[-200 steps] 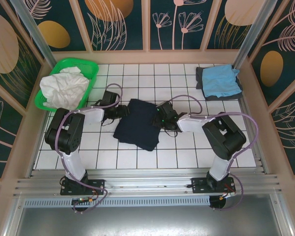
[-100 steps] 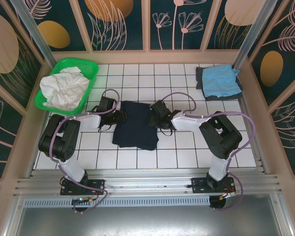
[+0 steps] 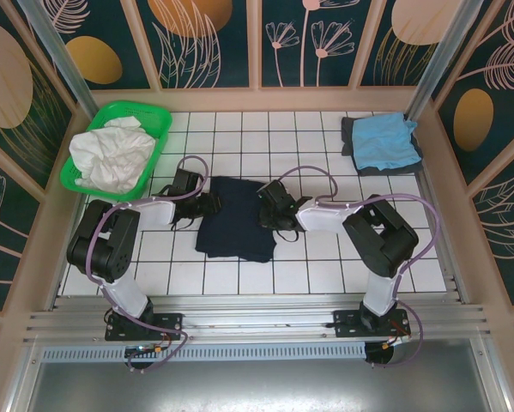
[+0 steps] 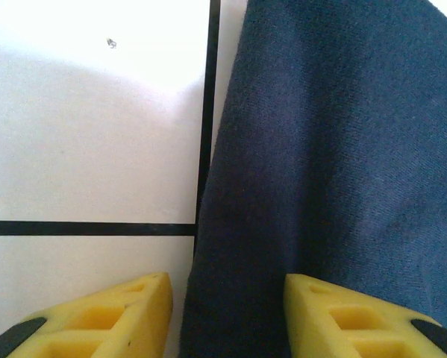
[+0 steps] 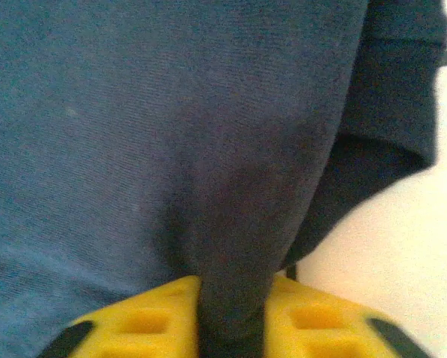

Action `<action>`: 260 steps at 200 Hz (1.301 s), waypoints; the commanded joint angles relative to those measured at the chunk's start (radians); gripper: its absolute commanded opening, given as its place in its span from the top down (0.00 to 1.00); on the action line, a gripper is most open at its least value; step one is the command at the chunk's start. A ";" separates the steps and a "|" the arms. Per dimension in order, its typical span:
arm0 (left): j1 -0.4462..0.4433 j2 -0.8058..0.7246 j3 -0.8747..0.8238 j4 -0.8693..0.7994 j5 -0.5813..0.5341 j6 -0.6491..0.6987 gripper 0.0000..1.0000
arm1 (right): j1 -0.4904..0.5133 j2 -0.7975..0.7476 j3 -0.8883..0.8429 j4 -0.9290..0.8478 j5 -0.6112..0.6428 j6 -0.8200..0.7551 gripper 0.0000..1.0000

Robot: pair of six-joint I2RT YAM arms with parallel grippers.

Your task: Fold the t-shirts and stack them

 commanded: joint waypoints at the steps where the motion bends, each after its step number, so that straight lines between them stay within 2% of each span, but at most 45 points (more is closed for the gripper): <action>1: 0.000 -0.024 -0.025 -0.074 0.017 -0.001 0.56 | 0.007 0.013 0.027 0.030 -0.019 -0.017 0.86; 28: 0.000 -0.118 -0.019 -0.118 0.015 0.006 0.53 | -0.040 -0.020 0.052 -0.010 0.016 -0.080 1.00; 66: 0.002 -0.216 -0.009 -0.209 -0.077 0.018 0.47 | -0.119 -0.128 0.028 -0.013 0.042 -0.215 1.00; 122: 0.002 -0.235 -0.012 -0.214 -0.082 0.016 0.46 | -0.227 -0.155 0.107 -0.131 0.102 -0.389 1.00; 130: 0.002 -0.232 -0.010 -0.214 -0.079 0.016 0.47 | -0.268 -0.153 0.117 -0.134 0.099 -0.409 1.00; 164: 0.002 -0.228 -0.009 -0.207 -0.078 0.017 0.47 | -0.336 -0.106 0.156 -0.128 0.094 -0.512 1.00; 194: 0.002 -0.220 -0.005 -0.209 -0.085 0.024 0.48 | -0.352 -0.107 0.168 -0.016 0.130 -0.733 1.00; 205: 0.002 -0.214 0.002 -0.211 -0.081 0.028 0.49 | -0.378 -0.098 0.222 -0.017 0.138 -0.787 1.00; 228: 0.002 -0.215 0.009 -0.212 -0.081 0.036 0.49 | -0.445 -0.035 0.411 -0.109 0.238 -0.876 1.00; 260: 0.002 -0.215 0.007 -0.209 -0.093 0.041 0.50 | -0.561 0.023 0.557 -0.140 0.237 -0.966 1.00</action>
